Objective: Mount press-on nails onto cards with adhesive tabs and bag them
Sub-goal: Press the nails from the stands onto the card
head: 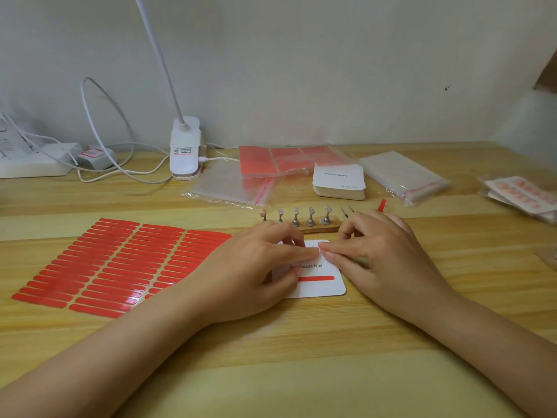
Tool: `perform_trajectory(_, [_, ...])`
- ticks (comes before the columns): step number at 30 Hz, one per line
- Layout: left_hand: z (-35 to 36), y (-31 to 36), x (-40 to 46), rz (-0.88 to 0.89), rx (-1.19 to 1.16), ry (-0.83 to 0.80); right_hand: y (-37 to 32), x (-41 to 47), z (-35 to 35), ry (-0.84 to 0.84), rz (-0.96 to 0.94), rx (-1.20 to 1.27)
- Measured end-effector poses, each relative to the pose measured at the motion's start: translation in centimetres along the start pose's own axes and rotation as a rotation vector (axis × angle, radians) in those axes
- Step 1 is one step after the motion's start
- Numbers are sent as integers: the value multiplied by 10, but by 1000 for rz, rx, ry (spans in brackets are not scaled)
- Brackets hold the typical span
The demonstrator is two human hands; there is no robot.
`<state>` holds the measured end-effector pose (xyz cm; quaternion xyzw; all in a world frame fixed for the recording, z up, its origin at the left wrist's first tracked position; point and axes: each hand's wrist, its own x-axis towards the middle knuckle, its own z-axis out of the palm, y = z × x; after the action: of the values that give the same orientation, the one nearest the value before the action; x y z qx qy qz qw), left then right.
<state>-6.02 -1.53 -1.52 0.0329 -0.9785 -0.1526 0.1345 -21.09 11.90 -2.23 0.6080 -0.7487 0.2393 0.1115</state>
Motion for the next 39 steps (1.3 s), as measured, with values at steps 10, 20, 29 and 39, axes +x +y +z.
perform_trajectory(10, [0,0,0,-4,4,9,-4,-2,-6,-11,-99,-147])
perform_trajectory(20, [2,-2,0,-22,-8,7,-1,-4,-3,91,-16,68])
perform_trajectory(29, [0,-2,1,-18,-19,-1,1,-2,0,34,-12,71])
perform_trajectory(39, [0,0,1,-14,-41,-3,3,-3,-1,59,11,141])
